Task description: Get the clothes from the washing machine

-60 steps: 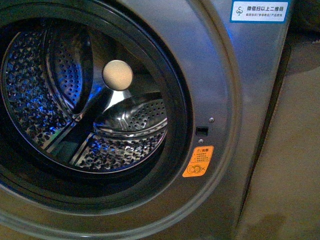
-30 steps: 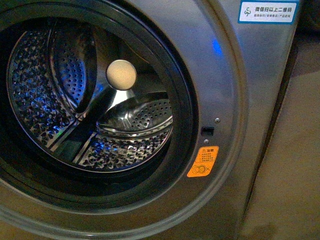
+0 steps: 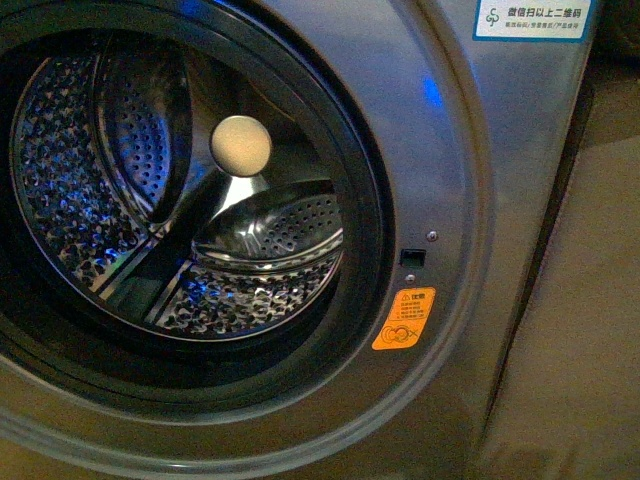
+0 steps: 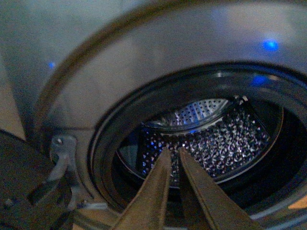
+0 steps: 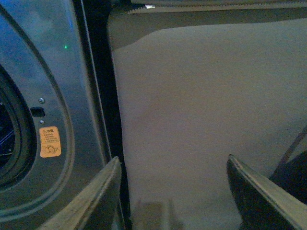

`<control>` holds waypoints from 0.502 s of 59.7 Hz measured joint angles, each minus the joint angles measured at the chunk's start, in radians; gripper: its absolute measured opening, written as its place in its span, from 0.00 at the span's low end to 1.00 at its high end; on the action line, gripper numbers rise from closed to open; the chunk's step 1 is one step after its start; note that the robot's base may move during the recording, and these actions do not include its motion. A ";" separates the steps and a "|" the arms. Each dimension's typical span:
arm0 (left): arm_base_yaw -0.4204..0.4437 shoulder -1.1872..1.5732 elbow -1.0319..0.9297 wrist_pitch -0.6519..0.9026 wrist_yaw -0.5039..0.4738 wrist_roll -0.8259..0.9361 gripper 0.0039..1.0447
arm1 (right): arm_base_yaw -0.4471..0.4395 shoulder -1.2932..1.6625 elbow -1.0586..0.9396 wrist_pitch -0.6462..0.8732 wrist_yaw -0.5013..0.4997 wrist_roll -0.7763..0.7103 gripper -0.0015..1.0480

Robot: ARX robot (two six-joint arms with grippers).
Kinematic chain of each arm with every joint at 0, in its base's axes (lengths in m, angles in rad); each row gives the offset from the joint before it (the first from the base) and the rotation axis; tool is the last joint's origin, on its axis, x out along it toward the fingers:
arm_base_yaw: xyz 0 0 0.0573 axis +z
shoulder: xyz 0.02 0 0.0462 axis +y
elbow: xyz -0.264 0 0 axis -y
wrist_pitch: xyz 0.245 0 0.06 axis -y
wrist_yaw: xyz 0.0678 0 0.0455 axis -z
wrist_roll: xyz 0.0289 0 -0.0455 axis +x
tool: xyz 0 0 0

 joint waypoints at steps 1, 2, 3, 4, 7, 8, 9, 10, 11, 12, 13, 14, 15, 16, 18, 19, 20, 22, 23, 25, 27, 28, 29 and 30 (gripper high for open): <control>0.000 -0.020 -0.032 0.016 0.002 0.000 0.02 | 0.000 0.000 0.000 0.000 0.000 0.000 0.72; 0.000 -0.034 -0.051 0.026 0.001 0.003 0.03 | 0.000 0.000 0.000 0.000 -0.001 0.000 0.75; 0.000 -0.047 -0.070 0.035 0.001 0.003 0.03 | 0.000 0.000 0.000 0.000 -0.001 0.000 0.78; 0.001 -0.065 -0.096 0.048 0.001 0.004 0.03 | 0.000 0.000 0.000 0.000 0.000 0.000 0.83; 0.002 -0.092 -0.137 0.067 0.001 0.005 0.03 | 0.000 0.000 0.000 0.000 0.000 0.000 0.91; 0.003 -0.101 -0.153 0.073 0.001 0.005 0.03 | 0.000 0.000 0.000 0.000 0.000 0.000 0.94; 0.003 -0.109 -0.169 0.079 0.001 0.005 0.03 | 0.000 0.000 0.000 0.000 0.000 0.001 0.95; 0.003 -0.117 -0.184 0.084 0.001 0.005 0.03 | 0.000 0.000 0.000 0.000 0.000 0.001 0.94; 0.003 -0.126 -0.200 0.089 0.001 0.005 0.03 | 0.000 0.000 0.000 0.000 0.000 0.000 0.93; 0.003 -0.129 -0.207 0.092 0.001 0.005 0.03 | 0.000 0.000 0.000 0.000 0.000 0.000 0.92; 0.003 -0.137 -0.221 0.096 0.001 0.005 0.03 | 0.000 0.000 0.000 0.000 0.000 0.000 0.92; 0.003 -0.140 -0.228 0.097 0.001 0.005 0.03 | 0.000 0.000 0.000 0.000 0.000 0.000 0.92; 0.003 -0.148 -0.242 0.101 0.001 0.005 0.03 | 0.000 0.000 0.000 0.000 0.000 0.000 0.93; 0.003 -0.156 -0.254 0.105 0.001 0.005 0.03 | 0.000 0.000 0.000 0.000 0.000 0.000 0.93; 0.003 -0.168 -0.272 0.109 0.001 0.005 0.03 | 0.000 0.000 0.000 0.000 0.000 0.000 0.93; 0.003 -0.175 -0.282 0.111 0.001 0.005 0.03 | 0.000 0.000 0.000 0.000 0.000 0.000 0.93; 0.003 -0.179 -0.288 0.113 0.001 0.005 0.03 | 0.000 0.000 0.000 0.000 0.000 0.000 0.93; 0.003 -0.193 -0.306 0.117 0.001 0.005 0.03 | 0.000 0.000 0.000 0.000 0.000 0.000 0.93; 0.003 -0.197 -0.310 0.119 0.001 0.005 0.03 | 0.000 0.000 0.000 0.000 0.000 0.000 0.93; 0.003 -0.212 -0.328 0.122 0.001 0.005 0.03 | 0.000 0.000 0.000 0.000 0.000 0.000 0.93; 0.003 -0.222 -0.341 0.125 0.001 0.005 0.03 | 0.000 0.000 0.000 0.000 0.000 0.000 0.93; 0.003 -0.230 -0.349 0.126 0.001 0.005 0.03 | 0.000 0.000 0.000 0.000 0.000 0.000 0.93; 0.003 -0.233 -0.353 0.126 0.001 0.005 0.03 | 0.000 0.000 0.000 0.000 0.000 0.000 0.93; 0.003 -0.241 -0.361 0.126 0.001 0.005 0.03 | 0.000 0.000 0.000 0.000 0.000 0.000 0.93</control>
